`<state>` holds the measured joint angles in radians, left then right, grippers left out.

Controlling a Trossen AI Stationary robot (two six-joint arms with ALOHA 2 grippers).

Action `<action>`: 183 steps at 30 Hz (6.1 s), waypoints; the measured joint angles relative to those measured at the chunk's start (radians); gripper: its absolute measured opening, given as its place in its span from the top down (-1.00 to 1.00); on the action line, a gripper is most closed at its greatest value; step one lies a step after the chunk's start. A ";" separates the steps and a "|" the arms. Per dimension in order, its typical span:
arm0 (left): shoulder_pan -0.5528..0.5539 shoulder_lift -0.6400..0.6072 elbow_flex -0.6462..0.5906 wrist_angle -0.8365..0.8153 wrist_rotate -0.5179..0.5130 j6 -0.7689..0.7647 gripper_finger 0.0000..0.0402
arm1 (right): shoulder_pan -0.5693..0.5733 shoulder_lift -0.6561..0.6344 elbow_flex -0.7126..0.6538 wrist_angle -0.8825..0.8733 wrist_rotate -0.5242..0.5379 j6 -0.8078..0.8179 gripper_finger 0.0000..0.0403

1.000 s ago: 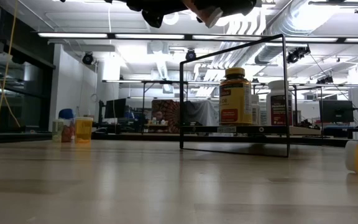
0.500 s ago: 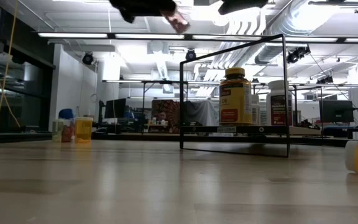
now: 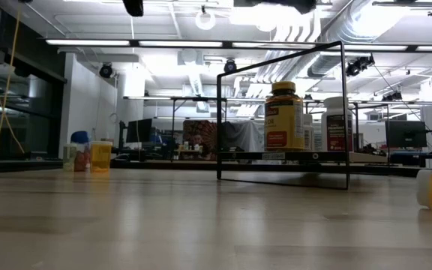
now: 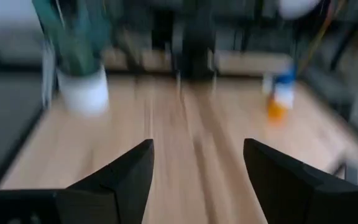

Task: Pick and place medicine bottles onto shelf by color
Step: Put the red pill bottle on the shelf

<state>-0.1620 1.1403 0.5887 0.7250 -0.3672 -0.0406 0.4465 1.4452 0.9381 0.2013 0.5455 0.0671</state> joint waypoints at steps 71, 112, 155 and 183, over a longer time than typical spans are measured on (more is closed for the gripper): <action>0.007 0.195 -0.004 0.251 -0.023 -0.140 0.55 | -0.296 0.119 -0.103 0.687 -0.357 0.168 0.06; 0.006 0.176 -0.003 0.202 -0.051 -0.079 -0.03 | -0.296 0.119 -0.103 0.675 -0.354 0.152 0.12; 0.027 0.668 0.311 -0.537 0.092 0.471 -0.03 | -0.164 -0.088 -0.102 0.333 -0.041 -0.049 0.12; 0.134 0.784 0.357 -0.589 0.052 0.602 -0.03 | -0.164 -0.088 -0.102 0.329 -0.042 -0.046 0.12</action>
<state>-0.0281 1.9244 0.9459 0.1364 -0.3151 0.5610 0.2821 1.3575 0.8356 0.5308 0.5037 0.0212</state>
